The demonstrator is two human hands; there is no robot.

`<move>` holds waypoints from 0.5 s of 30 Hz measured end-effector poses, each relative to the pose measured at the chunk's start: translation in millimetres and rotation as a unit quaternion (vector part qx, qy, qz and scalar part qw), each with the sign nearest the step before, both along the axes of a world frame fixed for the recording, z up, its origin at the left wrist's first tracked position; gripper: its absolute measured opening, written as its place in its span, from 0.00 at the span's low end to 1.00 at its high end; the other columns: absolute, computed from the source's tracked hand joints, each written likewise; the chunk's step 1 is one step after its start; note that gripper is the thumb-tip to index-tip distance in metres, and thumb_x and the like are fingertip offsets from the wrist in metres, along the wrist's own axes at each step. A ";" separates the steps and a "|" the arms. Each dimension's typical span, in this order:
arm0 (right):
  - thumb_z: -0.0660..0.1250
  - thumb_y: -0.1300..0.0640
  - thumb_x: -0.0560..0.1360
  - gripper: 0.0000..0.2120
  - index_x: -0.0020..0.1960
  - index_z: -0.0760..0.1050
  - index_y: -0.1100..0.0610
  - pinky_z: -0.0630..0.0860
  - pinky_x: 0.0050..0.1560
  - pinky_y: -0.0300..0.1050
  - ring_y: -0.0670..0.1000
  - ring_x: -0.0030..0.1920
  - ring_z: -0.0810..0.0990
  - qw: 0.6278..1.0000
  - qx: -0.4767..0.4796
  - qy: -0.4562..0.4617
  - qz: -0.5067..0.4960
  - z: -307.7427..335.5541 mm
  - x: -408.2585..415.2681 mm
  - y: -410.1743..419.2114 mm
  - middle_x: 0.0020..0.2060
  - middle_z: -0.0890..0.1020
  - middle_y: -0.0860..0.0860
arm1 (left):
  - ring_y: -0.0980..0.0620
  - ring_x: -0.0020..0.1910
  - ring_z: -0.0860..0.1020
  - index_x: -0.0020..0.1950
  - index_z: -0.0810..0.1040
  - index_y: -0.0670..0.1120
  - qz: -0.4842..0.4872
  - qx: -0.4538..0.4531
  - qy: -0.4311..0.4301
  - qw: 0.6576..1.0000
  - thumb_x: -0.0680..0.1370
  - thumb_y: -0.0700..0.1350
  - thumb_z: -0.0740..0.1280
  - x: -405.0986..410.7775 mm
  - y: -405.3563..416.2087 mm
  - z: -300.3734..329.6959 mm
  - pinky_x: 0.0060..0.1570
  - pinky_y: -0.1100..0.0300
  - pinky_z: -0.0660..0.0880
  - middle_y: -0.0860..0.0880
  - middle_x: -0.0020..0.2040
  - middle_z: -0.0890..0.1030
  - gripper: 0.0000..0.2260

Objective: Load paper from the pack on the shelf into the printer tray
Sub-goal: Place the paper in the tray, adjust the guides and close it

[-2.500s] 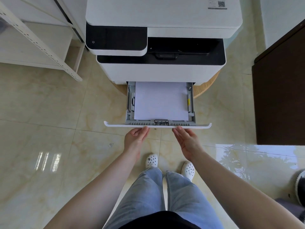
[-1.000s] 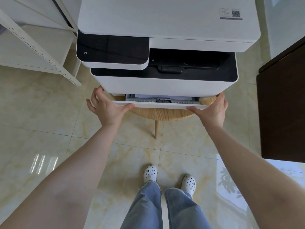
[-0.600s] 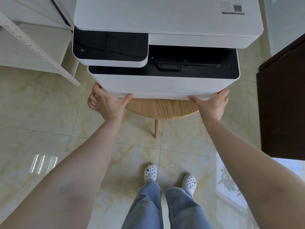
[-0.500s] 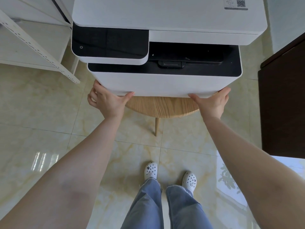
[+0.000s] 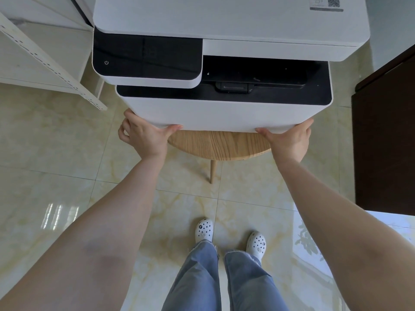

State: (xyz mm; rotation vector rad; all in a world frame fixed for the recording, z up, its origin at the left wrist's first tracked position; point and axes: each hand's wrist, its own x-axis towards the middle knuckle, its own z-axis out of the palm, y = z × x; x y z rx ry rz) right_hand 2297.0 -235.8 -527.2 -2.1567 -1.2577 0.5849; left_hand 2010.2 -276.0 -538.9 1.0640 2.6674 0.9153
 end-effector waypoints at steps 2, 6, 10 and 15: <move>0.78 0.36 0.50 0.53 0.65 0.61 0.58 0.74 0.55 0.54 0.55 0.60 0.72 1.000 0.000 -0.002 0.000 0.7 -0.1 -0.4 0.58 0.75 0.52 | 0.43 0.62 0.71 0.62 0.63 0.37 -0.001 0.001 0.004 1.000 0.48 0.68 0.75 -0.1 -0.5 0.2 0.66 0.48 0.59 0.44 0.59 0.77 0.54; 0.78 0.36 0.50 0.54 0.66 0.60 0.58 0.75 0.55 0.54 0.55 0.62 0.71 1.000 -0.002 -0.002 0.003 0.2 0.1 0.3 0.60 0.74 0.52 | 0.42 0.61 0.71 0.62 0.63 0.37 -0.008 0.002 0.001 1.000 0.48 0.69 0.74 -1.2 -2.0 -1.9 0.65 0.48 0.61 0.44 0.58 0.77 0.53; 0.78 0.37 0.52 0.53 0.67 0.59 0.58 0.75 0.52 0.53 0.55 0.62 0.70 1.000 -0.006 0.003 0.008 -1.3 0.0 -0.8 0.61 0.74 0.51 | 0.42 0.62 0.70 0.63 0.63 0.38 -0.017 0.015 -0.018 1.000 0.50 0.68 0.75 0.1 -4.8 -3.1 0.64 0.49 0.62 0.45 0.61 0.76 0.53; 0.79 0.39 0.53 0.52 0.67 0.58 0.58 0.74 0.54 0.52 0.55 0.63 0.69 1.000 -0.015 0.012 0.010 -1.6 -0.2 -0.6 0.62 0.73 0.52 | 0.42 0.65 0.67 0.67 0.61 0.38 -0.022 0.014 -0.041 0.999 0.52 0.65 0.77 3.2 -6.5 -0.7 0.63 0.50 0.62 0.44 0.64 0.73 0.54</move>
